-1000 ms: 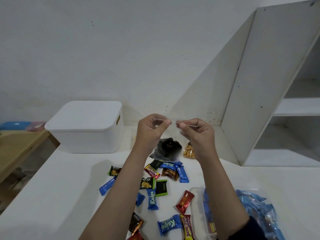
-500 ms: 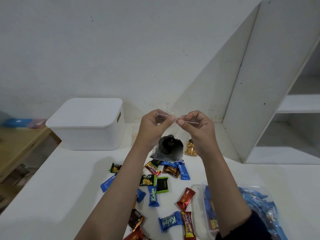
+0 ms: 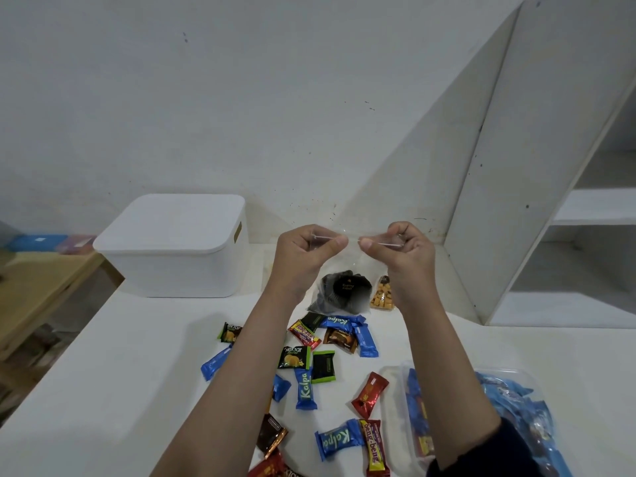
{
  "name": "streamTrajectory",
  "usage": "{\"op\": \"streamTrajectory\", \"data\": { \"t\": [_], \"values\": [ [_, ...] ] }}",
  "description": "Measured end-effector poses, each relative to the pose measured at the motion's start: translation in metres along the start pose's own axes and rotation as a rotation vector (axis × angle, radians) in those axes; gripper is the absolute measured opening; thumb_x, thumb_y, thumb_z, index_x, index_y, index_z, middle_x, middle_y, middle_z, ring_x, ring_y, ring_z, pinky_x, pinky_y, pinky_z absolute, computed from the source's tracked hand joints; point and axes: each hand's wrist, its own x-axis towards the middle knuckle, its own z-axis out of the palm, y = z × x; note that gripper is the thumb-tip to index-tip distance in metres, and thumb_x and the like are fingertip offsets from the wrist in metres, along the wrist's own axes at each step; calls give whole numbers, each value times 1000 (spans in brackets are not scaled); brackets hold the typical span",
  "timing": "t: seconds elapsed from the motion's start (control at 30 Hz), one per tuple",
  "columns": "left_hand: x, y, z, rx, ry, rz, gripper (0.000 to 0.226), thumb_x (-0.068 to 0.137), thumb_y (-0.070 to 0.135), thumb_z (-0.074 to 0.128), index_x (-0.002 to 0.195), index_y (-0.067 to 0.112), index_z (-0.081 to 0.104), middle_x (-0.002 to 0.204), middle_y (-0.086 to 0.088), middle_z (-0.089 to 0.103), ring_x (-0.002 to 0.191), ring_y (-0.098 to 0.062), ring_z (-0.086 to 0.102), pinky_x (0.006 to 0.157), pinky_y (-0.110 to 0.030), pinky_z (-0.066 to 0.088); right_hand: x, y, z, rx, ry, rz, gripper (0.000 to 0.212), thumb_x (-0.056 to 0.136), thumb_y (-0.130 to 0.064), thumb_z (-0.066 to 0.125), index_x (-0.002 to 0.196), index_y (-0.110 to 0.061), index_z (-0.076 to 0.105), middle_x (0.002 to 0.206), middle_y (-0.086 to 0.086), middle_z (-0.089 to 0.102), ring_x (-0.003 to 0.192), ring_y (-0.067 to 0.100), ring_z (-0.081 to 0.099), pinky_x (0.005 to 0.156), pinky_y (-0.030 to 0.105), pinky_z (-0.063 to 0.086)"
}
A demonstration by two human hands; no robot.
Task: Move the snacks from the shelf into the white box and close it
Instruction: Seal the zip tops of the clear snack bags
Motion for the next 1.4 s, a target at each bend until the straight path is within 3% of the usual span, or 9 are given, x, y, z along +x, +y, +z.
{"op": "streamTrajectory", "data": {
  "t": [0.27, 0.57, 0.7, 0.77, 0.87, 0.97, 1.1, 1.27, 1.4],
  "values": [
    [-1, 4, -2, -24, 83, 25, 13, 89, 0, 57, 94, -2, 69, 60, 10, 70, 60, 1, 61, 63, -11, 47, -1, -7, 3, 2, -73, 11, 28, 76, 12, 65, 85, -12, 53, 65, 1, 73, 66, 15, 71, 67, 18, 53],
    [7, -11, -1, -56, 476, -104, 30, 93, 7, 55, 66, 13, 68, 54, 12, 64, 56, 4, 55, 63, -13, 45, -15, 2, 22, -42, -161, 23, 20, 88, 10, 52, 94, -9, 56, 71, -2, 75, 74, 16, 73, 70, 18, 54],
    [11, -14, 4, -3, 644, -124, 36, 93, 9, 50, 60, 14, 65, 67, 10, 66, 69, 1, 61, 72, -20, 46, -28, 8, 38, -128, -174, -2, 23, 91, 6, 51, 98, -15, 56, 76, -4, 75, 86, 30, 71, 75, 32, 58],
    [13, -14, 4, 4, 698, -130, 41, 95, 10, 45, 58, 12, 63, 69, 9, 67, 71, 1, 63, 73, -20, 48, -35, 11, 43, -168, -175, -24, 28, 92, 4, 50, 100, -21, 55, 75, -2, 75, 80, 31, 70, 67, 33, 56],
    [13, -13, 1, -8, 748, -157, 47, 97, 14, 39, 55, 12, 60, 63, 5, 64, 65, -11, 61, 72, -28, 49, -44, 15, 46, -253, -215, -84, 31, 92, 4, 48, 103, -25, 50, 73, 10, 71, 44, 20, 54, 49, 24, 45],
    [11, -13, -3, -19, 743, -182, 52, 98, 13, 37, 48, 15, 53, 41, 10, 53, 52, -11, 48, 64, -28, 42, -44, 19, 46, -257, -226, -88, 31, 92, 6, 45, 104, -22, 47, 79, 7, 72, 53, 14, 64, 49, 25, 50],
    [9, -11, -11, -108, 671, -264, 53, 98, 14, 37, 47, 13, 51, 37, 10, 51, 53, -11, 49, 68, -30, 41, -39, 20, 43, -314, -220, -54, 33, 93, 4, 46, 102, -28, 48, 89, 1, 73, 88, 25, 71, 78, 36, 55],
    [1, -17, -27, 165, 417, -36, 48, 100, 14, 38, 56, 14, 57, 57, 1, 59, 56, -8, 55, 66, -22, 47, -23, 16, 23, -487, -273, 48, 26, 89, 1, 55, 100, -22, 60, 97, 2, 73, 91, 10, 70, 85, 25, 55],
    [-3, -21, -31, 289, 238, 33, 44, 99, 13, 40, 59, 16, 59, 60, -1, 59, 57, -5, 54, 62, -15, 45, -19, 12, 19, -658, -277, 73, 9, 86, -16, 66, 90, -22, 71, 82, -2, 72, 77, 10, 66, 70, 20, 54]
  ]
}}
